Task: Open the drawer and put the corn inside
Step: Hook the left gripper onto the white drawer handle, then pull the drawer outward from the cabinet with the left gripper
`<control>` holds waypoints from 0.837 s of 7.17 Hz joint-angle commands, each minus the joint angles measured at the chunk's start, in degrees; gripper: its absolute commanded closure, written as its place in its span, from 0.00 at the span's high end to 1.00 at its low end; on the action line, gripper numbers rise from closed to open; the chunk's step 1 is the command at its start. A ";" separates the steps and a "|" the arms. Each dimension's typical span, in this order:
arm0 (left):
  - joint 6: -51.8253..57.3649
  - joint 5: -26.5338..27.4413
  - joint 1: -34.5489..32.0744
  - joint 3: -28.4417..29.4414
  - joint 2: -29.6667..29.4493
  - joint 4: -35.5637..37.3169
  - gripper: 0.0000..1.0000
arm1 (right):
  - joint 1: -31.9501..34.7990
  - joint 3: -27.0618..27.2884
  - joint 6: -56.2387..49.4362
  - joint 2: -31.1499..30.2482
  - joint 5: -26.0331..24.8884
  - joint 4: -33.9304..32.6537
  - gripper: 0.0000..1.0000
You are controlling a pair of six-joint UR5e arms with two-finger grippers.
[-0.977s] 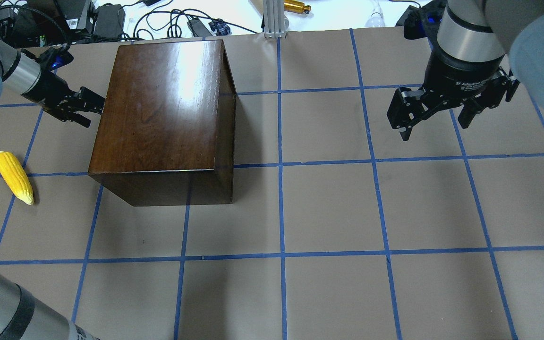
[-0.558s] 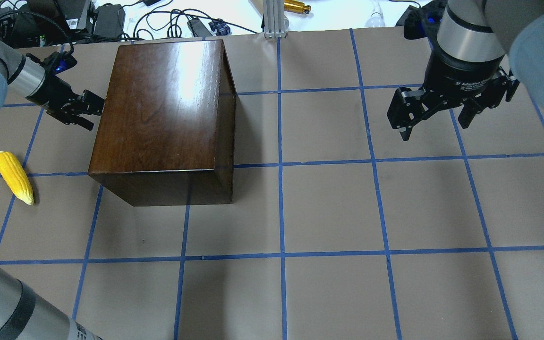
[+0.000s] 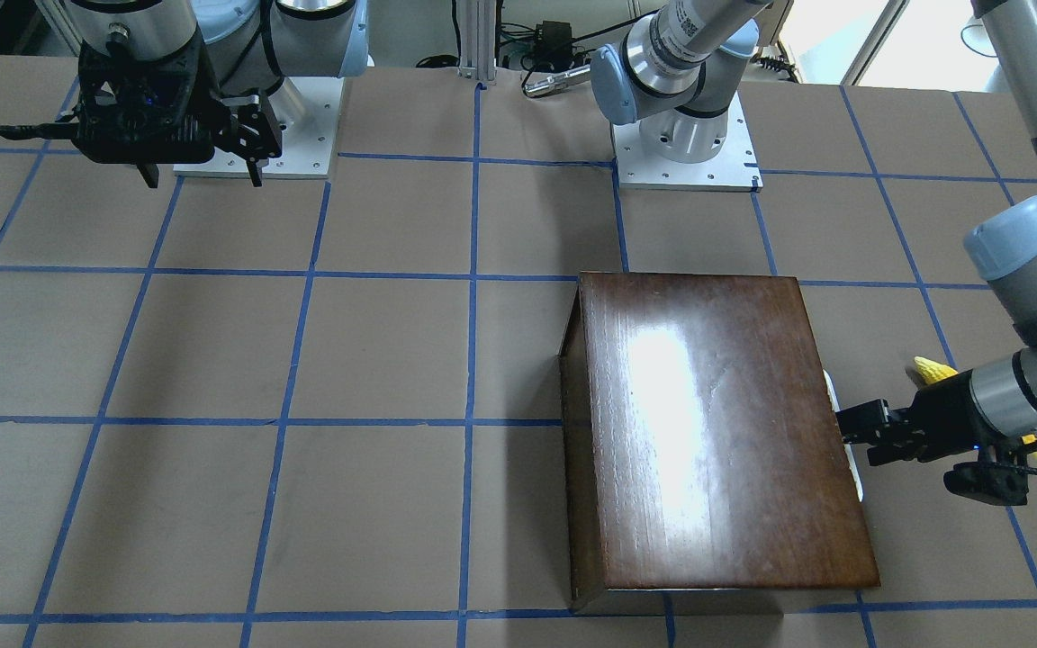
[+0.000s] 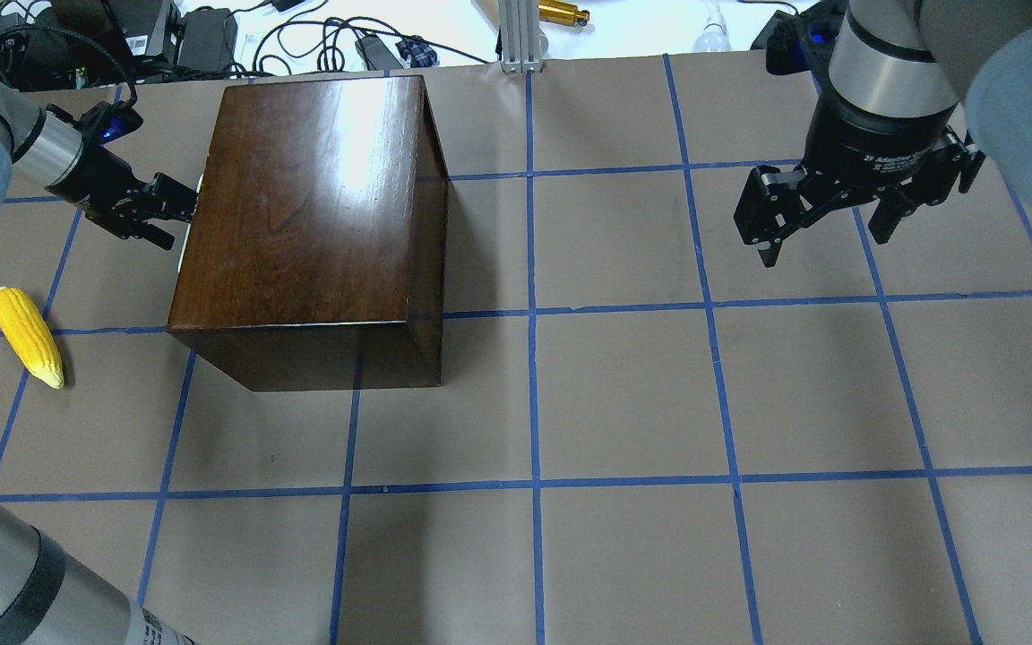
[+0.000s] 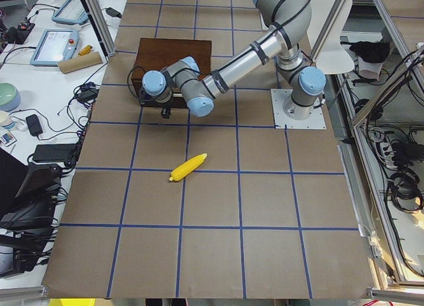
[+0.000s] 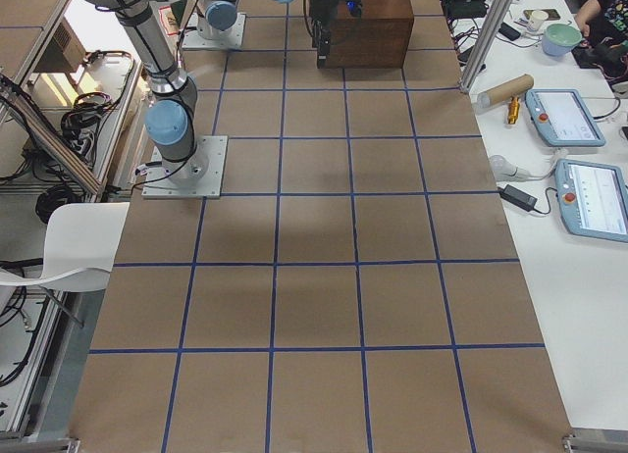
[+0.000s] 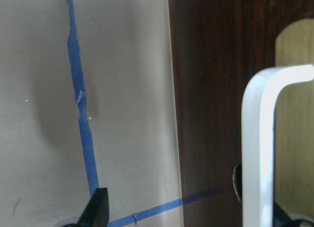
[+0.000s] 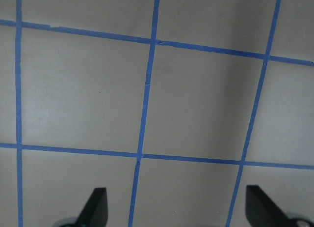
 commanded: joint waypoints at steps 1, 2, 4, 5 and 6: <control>0.36 0.03 2.08 -0.07 -0.10 0.00 1.00 | 0.00 0.00 -0.06 -0.07 -0.04 0.00 1.00; 0.36 0.03 2.26 0.02 -0.02 0.00 1.00 | 0.00 0.00 -0.06 -0.07 -0.04 0.00 1.00; 0.71 0.12 4.27 0.02 0.07 0.09 1.00 | 0.00 0.00 -0.06 0.01 -0.04 0.00 1.00; 0.80 0.20 4.98 0.02 0.07 0.09 1.00 | 0.00 0.00 -0.06 0.02 -0.04 0.00 1.00; 0.89 0.21 5.51 0.02 0.16 0.09 1.00 | 0.00 0.00 0.03 -0.07 -0.04 0.00 1.00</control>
